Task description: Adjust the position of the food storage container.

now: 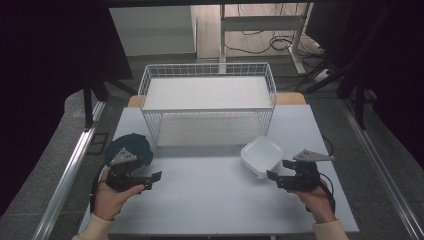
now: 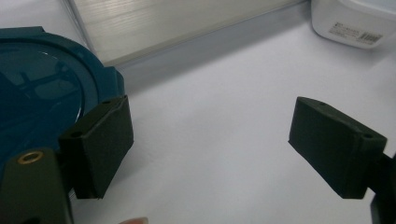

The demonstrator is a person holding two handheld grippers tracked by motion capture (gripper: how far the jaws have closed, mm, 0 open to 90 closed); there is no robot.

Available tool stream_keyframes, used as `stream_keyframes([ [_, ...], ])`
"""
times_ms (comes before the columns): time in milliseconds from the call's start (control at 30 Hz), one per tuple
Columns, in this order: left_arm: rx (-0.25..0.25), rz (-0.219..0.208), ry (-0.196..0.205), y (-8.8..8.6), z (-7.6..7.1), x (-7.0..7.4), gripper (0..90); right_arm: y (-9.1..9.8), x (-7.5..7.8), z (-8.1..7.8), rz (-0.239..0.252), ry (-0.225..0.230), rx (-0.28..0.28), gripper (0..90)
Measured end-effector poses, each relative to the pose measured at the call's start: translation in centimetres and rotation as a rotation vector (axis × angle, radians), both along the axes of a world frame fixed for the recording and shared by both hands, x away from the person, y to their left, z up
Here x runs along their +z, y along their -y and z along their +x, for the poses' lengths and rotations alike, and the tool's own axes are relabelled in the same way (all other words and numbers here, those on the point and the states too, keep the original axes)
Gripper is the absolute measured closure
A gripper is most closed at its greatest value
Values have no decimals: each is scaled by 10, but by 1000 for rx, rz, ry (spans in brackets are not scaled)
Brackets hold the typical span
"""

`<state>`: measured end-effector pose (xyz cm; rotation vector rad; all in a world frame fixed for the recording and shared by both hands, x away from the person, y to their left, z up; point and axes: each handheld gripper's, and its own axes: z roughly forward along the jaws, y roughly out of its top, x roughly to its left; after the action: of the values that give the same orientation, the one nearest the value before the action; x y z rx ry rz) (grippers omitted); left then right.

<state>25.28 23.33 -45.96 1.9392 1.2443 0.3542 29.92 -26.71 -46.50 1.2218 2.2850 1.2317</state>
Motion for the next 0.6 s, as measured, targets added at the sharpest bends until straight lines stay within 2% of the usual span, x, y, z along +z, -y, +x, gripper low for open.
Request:
stream_keyframes([
  [200,1,2,-5,0,2,-2,128,2,-2,2,-13,-7,-8,222],
  [400,-7,1,8,2,-1,1,131,2,-3,-1,-34,-10,-7,220],
  [600,-4,-4,17,2,-5,5,148,7,3,-5,-17,-4,-29,220],
])
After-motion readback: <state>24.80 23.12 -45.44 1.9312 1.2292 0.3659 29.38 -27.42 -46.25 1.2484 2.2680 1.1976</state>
